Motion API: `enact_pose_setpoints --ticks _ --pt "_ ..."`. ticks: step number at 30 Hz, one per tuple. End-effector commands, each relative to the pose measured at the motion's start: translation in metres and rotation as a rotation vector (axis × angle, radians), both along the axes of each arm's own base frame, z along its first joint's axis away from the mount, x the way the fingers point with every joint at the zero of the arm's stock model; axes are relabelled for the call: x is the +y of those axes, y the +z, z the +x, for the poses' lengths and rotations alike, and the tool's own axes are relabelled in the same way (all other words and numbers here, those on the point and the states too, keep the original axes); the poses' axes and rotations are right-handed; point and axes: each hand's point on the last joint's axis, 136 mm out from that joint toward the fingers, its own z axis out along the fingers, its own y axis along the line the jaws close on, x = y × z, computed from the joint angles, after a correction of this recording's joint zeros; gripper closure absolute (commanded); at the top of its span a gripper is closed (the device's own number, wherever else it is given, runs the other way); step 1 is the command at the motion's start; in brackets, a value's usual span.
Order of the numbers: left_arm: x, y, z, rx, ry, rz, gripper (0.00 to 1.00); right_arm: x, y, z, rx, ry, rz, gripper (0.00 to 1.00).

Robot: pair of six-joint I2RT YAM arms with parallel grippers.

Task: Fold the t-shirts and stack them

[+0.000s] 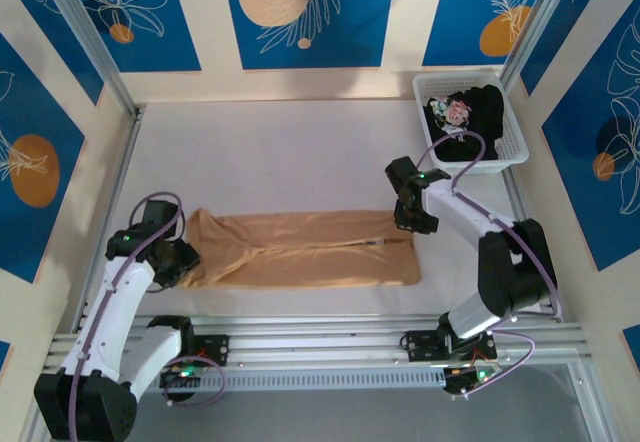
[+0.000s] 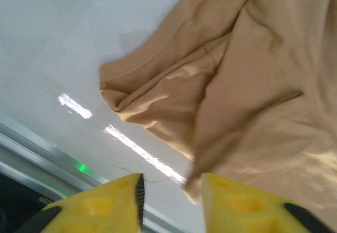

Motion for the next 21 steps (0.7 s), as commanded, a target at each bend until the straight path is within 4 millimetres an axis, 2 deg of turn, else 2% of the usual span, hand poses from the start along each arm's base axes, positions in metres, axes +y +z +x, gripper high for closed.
enact_pose_setpoints --ticks 1,6,9,14,18,21 --pt "-0.004 0.031 0.024 -0.095 0.0 -0.011 0.55 -0.009 0.022 -0.006 -0.067 -0.065 -0.002 0.72" --pt "-0.005 0.044 0.072 -0.141 0.004 -0.001 0.5 0.013 0.027 0.009 -0.091 -0.059 0.117 0.71" --pt "-0.003 0.041 0.108 -0.139 -0.014 0.01 0.46 0.033 0.02 0.023 -0.08 -0.022 0.19 0.79" --pt "0.011 0.001 0.149 -0.074 -0.004 -0.028 0.5 0.054 -0.004 0.038 -0.012 -0.003 0.288 0.79" --pt "0.01 -0.021 0.177 -0.077 -0.062 -0.069 0.49 0.052 -0.029 0.04 0.063 -0.02 0.259 0.79" --pt "0.009 -0.037 0.188 -0.049 -0.091 -0.08 0.47 0.045 -0.042 0.038 0.118 -0.055 0.236 0.77"
